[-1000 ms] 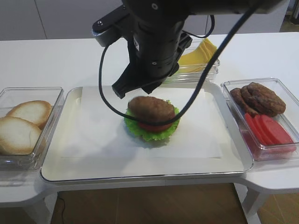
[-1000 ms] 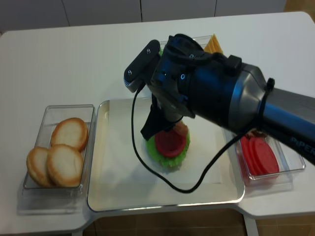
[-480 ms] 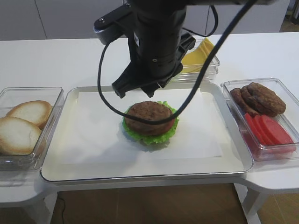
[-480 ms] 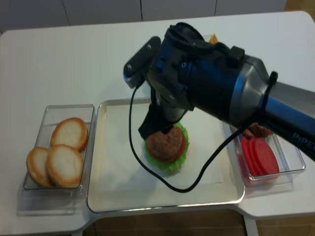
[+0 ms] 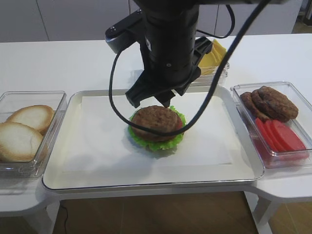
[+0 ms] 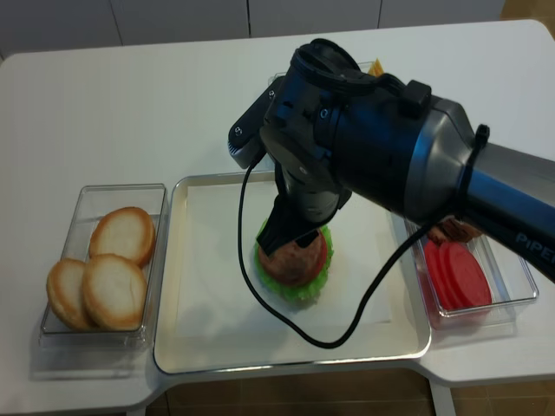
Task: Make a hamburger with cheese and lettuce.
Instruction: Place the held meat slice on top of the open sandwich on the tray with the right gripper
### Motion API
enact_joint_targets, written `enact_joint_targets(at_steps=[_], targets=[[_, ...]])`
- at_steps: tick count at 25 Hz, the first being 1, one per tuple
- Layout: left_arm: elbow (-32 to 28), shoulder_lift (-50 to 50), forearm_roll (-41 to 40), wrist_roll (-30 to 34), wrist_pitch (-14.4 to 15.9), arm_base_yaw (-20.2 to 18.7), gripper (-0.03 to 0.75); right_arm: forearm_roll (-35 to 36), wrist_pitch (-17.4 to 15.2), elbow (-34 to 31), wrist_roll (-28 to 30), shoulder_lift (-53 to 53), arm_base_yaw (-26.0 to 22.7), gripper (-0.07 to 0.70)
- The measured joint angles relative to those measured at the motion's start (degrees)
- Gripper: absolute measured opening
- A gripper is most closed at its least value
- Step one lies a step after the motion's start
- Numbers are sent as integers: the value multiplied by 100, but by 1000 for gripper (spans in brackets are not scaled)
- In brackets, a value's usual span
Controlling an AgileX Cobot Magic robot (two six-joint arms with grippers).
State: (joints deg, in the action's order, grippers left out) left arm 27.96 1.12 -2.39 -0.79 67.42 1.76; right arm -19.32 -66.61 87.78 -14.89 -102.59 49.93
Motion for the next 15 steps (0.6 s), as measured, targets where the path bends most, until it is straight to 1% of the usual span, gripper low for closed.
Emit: enact_joint_targets(at_steps=[3,5,7,11,13,15], targets=[[0,0,0,0,0,0,477,65,0,0,11,80,-44,283],[0,0,0,0,0,0,477,287,14,0,31,182,-222,283],[0,0,0,0,0,0,477,643,36,0,134,310,-563,283],[0,0,0,0,0,0,477,1326,44,0,471,552,-1504,283],[0,0,0,0,0,0,477,1503,44,0,555,718,-2006,285],[0,0,0,0,0,0,477,1574,33,0,589,873,-2457,308]])
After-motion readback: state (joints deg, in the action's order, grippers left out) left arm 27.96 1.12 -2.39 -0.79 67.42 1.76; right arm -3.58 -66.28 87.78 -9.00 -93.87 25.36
